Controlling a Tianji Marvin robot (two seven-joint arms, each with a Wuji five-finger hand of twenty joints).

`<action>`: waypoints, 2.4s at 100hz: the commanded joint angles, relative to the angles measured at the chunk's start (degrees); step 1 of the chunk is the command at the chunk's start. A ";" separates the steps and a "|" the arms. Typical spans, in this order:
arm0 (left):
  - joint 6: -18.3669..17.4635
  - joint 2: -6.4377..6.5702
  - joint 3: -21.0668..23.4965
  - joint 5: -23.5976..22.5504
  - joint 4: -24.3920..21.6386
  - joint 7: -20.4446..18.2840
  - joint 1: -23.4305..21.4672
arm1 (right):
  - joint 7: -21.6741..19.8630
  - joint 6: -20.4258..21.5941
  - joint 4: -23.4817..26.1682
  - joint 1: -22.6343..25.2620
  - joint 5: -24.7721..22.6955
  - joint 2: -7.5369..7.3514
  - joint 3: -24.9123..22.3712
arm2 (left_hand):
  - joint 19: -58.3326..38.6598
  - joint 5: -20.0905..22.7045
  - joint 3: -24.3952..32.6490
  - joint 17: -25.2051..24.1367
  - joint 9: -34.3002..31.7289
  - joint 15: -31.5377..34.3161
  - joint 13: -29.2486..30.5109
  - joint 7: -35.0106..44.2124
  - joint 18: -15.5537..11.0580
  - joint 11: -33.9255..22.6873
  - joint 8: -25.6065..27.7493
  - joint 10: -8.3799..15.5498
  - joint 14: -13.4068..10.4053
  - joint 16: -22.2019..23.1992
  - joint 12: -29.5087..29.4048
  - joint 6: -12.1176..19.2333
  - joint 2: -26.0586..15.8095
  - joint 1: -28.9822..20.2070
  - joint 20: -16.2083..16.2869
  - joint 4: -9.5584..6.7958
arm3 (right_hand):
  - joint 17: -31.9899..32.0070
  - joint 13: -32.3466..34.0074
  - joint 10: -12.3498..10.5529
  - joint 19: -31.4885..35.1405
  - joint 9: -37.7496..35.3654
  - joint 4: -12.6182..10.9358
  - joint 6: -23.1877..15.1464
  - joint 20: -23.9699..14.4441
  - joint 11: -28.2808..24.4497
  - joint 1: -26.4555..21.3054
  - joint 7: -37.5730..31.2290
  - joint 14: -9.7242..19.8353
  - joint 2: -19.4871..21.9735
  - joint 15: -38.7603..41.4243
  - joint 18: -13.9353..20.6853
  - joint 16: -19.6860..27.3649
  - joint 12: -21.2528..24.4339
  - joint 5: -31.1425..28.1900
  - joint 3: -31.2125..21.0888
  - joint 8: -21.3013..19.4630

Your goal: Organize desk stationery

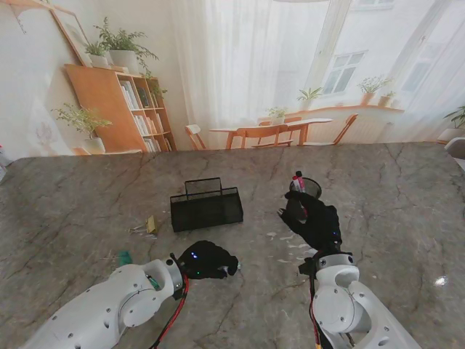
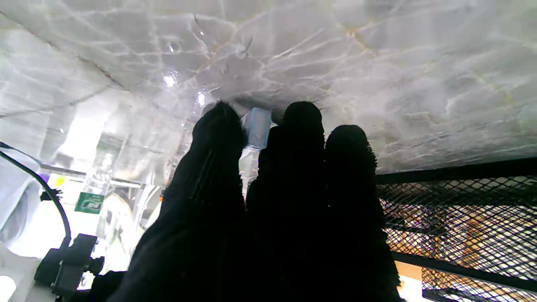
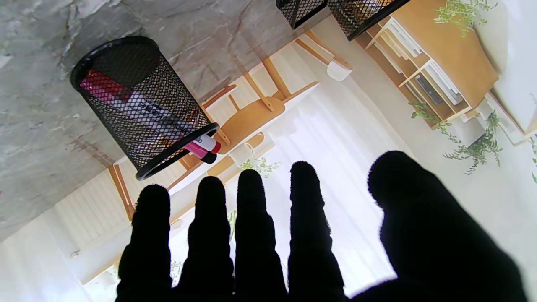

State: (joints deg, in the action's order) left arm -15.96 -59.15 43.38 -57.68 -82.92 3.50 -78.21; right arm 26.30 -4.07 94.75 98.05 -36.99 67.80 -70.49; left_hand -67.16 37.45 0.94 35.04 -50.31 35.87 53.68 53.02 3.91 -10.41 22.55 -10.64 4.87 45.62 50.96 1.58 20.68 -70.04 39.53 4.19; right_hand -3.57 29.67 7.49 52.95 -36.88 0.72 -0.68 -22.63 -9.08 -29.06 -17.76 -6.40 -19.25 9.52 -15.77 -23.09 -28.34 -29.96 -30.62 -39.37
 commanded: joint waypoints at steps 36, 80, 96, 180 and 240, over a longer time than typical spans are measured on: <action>-0.09 0.55 -0.81 -0.97 1.78 -0.93 -2.11 | 0.88 0.11 -0.42 0.06 0.48 0.54 -0.04 | 0.89 -1.99 5.06 -0.18 -9.14 2.84 -0.18 5.54 -1.20 -7.57 0.53 6.82 -1.77 3.37 -2.10 0.19 3.12 -1.47 1.90 -3.10 | -0.35 1.11 -0.01 1.59 -0.76 0.68 0.06 -1.33 -0.93 0.34 -1.15 -0.01 2.45 0.73 -0.77 -0.95 -0.91 -1.63 1.82 -1.73; 0.34 0.32 -3.32 1.27 3.11 -2.15 0.03 | 0.78 -0.30 -0.32 0.20 0.71 0.57 -0.22 | -0.45 -13.61 -1.95 -8.15 4.28 0.94 -7.44 -29.28 1.91 -14.73 4.32 8.20 -0.83 -0.67 -7.53 -1.90 -6.49 3.88 4.82 -1.80 | -0.44 1.18 0.19 1.97 -1.06 0.61 0.03 -1.36 -0.98 -0.18 -1.45 -0.13 2.64 0.88 -0.84 -0.99 -0.99 -2.21 2.16 -2.00; 1.32 0.30 -4.02 1.02 3.35 -2.11 0.57 | 0.46 -0.07 -0.51 0.02 0.82 0.52 -0.18 | -0.62 -18.24 -1.99 -7.50 4.14 1.40 -7.10 -42.81 1.32 -15.52 -2.27 8.15 -1.47 -1.34 -7.79 -5.99 -6.84 4.02 4.07 -1.79 | -0.46 1.26 0.13 2.01 -1.13 0.60 -0.10 -1.33 -0.96 -0.19 -1.52 -0.06 2.69 0.90 -0.88 -0.98 -0.99 -2.38 2.26 -2.07; 3.23 0.95 -7.63 0.02 3.96 -4.93 3.31 | 1.71 0.33 -0.95 -0.01 1.41 0.84 -0.28 | -8.26 -1.60 1.08 0.11 -8.04 10.24 -0.43 1.48 0.10 -12.98 5.75 7.31 -1.45 3.18 -1.61 -5.45 -0.89 -1.71 1.95 -3.05 | -0.46 1.45 0.22 2.03 -1.47 0.58 0.01 -1.20 -0.96 0.00 -1.62 -0.07 3.71 0.77 -0.98 -1.02 -0.99 -2.88 2.63 -2.12; 1.98 -0.17 -0.91 0.80 0.50 -0.88 -1.61 | 2.56 0.67 -1.26 -0.02 1.68 1.04 -0.41 | -8.95 -7.48 30.83 -4.57 -5.27 19.22 -2.73 19.74 -0.53 -27.67 5.26 10.00 -1.44 6.62 -1.92 -4.25 8.24 12.21 11.28 -3.54 | -0.67 1.74 0.34 2.33 -1.91 0.54 0.00 -1.38 -1.10 -0.16 -1.93 -0.17 5.27 1.00 -0.99 -1.19 -1.10 -3.54 3.48 -2.19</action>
State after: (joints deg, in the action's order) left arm -13.71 -59.82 42.58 -56.47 -82.91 3.13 -78.49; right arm 29.22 -3.59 93.67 97.86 -35.44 68.64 -70.74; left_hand -73.81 29.37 26.59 31.14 -48.74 54.15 50.89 67.12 4.44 -35.80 26.77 -1.32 2.68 52.21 51.62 -4.03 27.48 -55.60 48.21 4.25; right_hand -4.28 31.00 7.81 54.22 -38.29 0.72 -0.35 -23.25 -9.61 -29.15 -19.08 -6.72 -15.56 10.32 -16.38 -23.48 -28.43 -32.69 -28.57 -40.42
